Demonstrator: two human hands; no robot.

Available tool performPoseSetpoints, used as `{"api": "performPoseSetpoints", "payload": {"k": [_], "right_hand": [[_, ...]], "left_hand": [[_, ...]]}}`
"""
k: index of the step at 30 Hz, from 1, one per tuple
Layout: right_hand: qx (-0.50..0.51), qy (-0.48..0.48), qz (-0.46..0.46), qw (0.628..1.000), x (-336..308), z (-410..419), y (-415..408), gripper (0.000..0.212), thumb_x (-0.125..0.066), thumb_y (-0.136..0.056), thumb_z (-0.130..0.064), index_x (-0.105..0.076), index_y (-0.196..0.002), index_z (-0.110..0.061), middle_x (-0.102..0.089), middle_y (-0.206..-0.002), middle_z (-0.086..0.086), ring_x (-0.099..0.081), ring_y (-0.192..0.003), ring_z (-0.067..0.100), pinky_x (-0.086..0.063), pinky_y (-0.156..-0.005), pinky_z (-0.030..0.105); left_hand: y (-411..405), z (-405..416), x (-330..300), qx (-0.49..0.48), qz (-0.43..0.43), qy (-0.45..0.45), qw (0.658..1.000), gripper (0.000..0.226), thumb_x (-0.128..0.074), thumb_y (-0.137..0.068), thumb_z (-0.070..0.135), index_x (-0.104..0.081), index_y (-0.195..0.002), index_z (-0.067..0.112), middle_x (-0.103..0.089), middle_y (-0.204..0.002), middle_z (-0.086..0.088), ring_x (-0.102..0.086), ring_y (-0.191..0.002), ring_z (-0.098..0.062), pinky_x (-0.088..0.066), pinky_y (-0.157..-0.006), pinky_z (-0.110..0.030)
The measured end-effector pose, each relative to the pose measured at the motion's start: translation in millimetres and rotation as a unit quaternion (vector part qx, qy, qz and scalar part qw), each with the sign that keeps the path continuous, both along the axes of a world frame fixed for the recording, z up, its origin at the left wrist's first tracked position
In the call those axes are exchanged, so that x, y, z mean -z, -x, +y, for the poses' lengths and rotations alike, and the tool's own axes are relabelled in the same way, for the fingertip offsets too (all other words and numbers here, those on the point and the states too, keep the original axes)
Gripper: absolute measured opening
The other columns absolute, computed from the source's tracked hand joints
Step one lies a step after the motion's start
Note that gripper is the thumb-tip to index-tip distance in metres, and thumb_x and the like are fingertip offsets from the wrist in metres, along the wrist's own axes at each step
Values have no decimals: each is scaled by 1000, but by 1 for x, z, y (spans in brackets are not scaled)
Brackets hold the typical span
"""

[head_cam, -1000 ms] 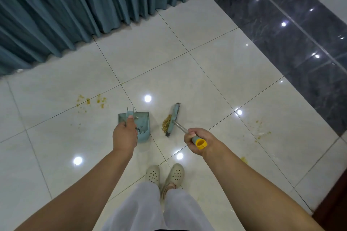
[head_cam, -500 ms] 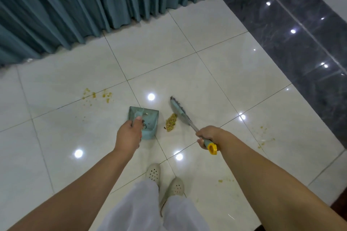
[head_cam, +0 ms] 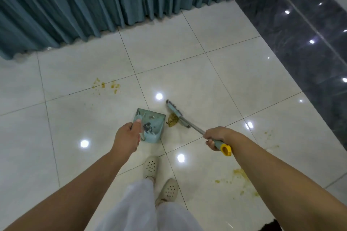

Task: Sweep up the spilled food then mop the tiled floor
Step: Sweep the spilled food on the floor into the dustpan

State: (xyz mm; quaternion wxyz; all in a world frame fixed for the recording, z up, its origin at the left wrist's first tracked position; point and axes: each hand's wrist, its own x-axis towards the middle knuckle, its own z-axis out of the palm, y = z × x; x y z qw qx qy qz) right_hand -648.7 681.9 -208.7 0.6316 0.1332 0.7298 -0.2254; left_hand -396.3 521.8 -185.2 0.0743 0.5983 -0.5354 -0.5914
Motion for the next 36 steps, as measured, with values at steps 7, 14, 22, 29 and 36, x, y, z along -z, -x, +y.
{"api": "performPoseSetpoints", "payload": {"k": [7, 14, 22, 29, 36], "right_hand": [[-70, 3, 68, 995, 1, 8, 11, 18, -50, -98, -10, -46, -110, 3, -52, -76, 17, -39, -25, 9, -39, -32, 14], [-36, 22, 79, 996, 11, 4, -2, 18, -47, -98, -6, -42, -115, -2, -51, -77, 20, -37, -21, 8, -38, -30, 11], [-50, 15, 87, 995, 14, 5, -16, 35, -46, -99, -8, -43, -130, 7, -49, -74, 17, -36, -49, 13, -38, -32, 11], [-72, -13, 76, 994, 32, 2, -22, 32, -43, -100, -13, -46, -128, 2, -47, -71, 14, -39, -51, 14, -38, -32, 11], [-199, 4, 102, 975, 45, 11, -37, 37, -46, -96, -13, -49, -130, 2, -52, -78, 9, -50, -66, 17, -50, -59, 17]], "left_hand": [[-29, 28, -17, 67, -14, -10, 998, 46, -42, -95, 49, -56, -76, 9, -44, -47, 2, -32, -34, -7, -28, -35, -17], [-47, 46, -19, 143, -30, 4, 989, 52, -42, -95, 50, -58, -81, 3, -47, -48, -2, -33, -33, -11, -30, -35, -17], [-29, 50, 4, 176, -56, -11, 983, 48, -42, -95, 50, -56, -75, 9, -46, -51, -2, -33, -37, -11, -30, -37, -17], [-1, 31, 11, 186, -40, -24, 981, 48, -42, -96, 48, -56, -76, 7, -43, -48, -1, -31, -32, -8, -28, -35, -16], [17, 15, 14, 198, -32, -22, 979, 48, -42, -96, 48, -54, -76, 6, -41, -48, 0, -29, -34, -9, -26, -36, -18]]}}
